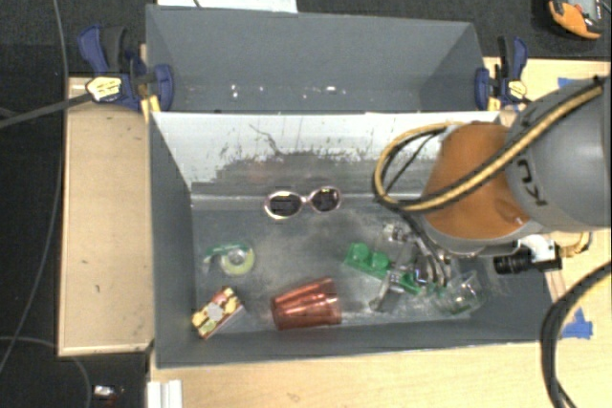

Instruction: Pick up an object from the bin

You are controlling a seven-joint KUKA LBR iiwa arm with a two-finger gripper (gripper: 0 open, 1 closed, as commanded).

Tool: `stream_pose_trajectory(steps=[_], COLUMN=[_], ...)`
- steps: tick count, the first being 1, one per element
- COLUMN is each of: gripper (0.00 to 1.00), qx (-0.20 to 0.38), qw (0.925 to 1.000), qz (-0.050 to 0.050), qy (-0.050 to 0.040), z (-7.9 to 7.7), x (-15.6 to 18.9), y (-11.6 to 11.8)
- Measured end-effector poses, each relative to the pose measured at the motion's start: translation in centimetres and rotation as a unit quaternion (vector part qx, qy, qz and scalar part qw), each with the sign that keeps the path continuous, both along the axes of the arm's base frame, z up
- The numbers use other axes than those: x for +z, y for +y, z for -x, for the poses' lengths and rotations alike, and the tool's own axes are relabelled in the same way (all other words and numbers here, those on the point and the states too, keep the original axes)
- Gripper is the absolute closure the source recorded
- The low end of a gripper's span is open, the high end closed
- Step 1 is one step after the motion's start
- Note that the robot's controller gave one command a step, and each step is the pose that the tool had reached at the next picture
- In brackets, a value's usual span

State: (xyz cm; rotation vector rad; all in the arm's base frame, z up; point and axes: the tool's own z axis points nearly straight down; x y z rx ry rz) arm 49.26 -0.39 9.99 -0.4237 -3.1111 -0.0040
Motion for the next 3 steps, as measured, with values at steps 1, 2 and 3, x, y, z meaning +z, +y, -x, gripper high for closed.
stream_pose_trajectory(steps=[1, 2, 3], gripper=[0.0, 1.0, 1.0], qx=[-0.038, -0.092, -0.092], qw=[0.9992, 0.9958, 0.9958], qz=[0.0, -0.001, -0.001], qy=[-0.0089, -0.0009, -0.0009], z=[-0.6, 0.2, 0.2], x=[-3.0, -3.0, -3.0], y=[-1.3, 0.3, 0.3])
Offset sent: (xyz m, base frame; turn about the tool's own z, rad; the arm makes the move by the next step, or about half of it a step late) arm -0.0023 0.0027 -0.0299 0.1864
